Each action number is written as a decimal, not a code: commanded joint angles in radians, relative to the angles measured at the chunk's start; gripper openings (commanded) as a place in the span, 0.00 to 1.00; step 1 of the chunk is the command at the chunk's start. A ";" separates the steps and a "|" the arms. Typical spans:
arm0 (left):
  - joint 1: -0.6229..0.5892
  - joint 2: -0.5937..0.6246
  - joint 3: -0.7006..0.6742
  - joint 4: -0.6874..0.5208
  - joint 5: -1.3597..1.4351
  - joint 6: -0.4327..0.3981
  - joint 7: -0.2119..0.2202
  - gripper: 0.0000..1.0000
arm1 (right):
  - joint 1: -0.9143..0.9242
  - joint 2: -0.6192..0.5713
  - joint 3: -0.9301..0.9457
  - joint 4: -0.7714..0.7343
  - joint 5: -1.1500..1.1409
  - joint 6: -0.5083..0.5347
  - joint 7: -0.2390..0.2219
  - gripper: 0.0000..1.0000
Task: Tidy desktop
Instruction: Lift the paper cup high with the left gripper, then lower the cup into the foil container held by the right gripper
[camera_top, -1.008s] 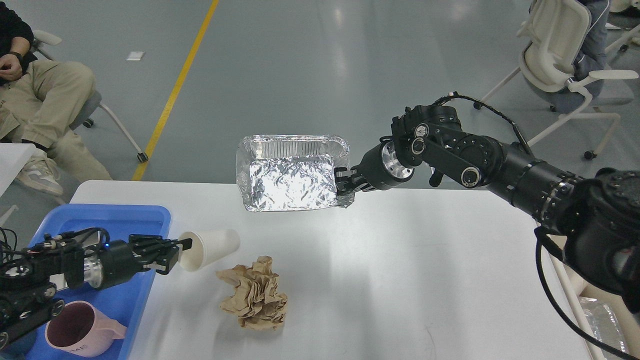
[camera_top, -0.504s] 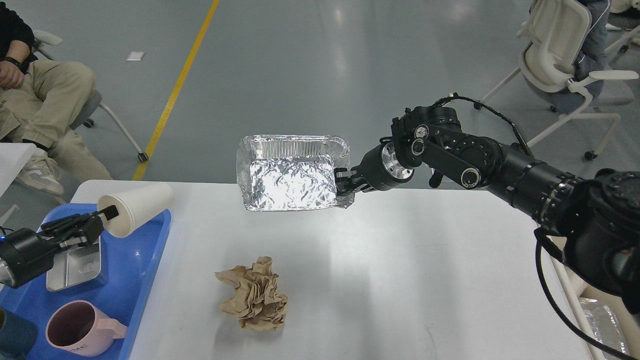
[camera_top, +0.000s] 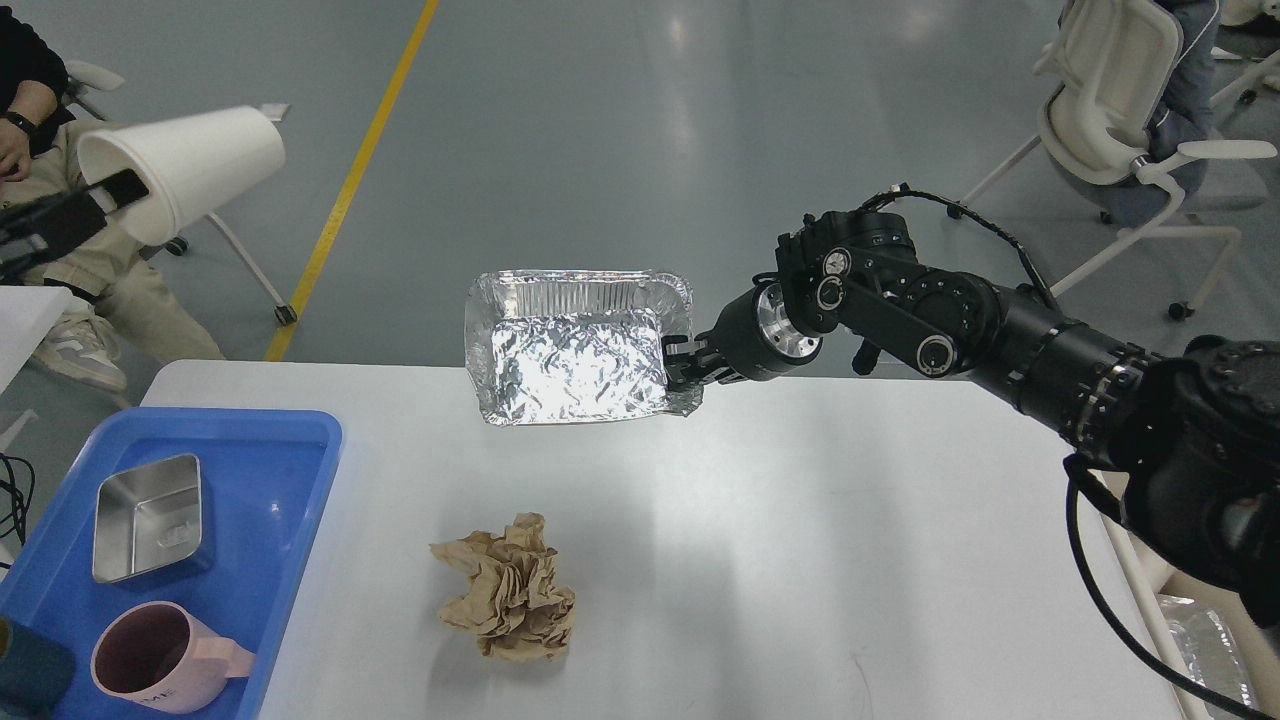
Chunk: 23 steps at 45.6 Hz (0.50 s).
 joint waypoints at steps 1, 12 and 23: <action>-0.172 -0.054 0.005 0.004 0.102 -0.120 0.010 0.05 | 0.006 0.002 0.000 0.002 0.000 0.000 0.002 0.00; -0.364 -0.243 0.008 0.011 0.415 -0.295 0.043 0.05 | 0.014 0.004 0.005 0.002 0.000 -0.002 0.002 0.00; -0.469 -0.393 0.120 0.011 0.671 -0.359 0.046 0.05 | 0.014 0.002 0.008 0.006 0.000 -0.002 0.002 0.00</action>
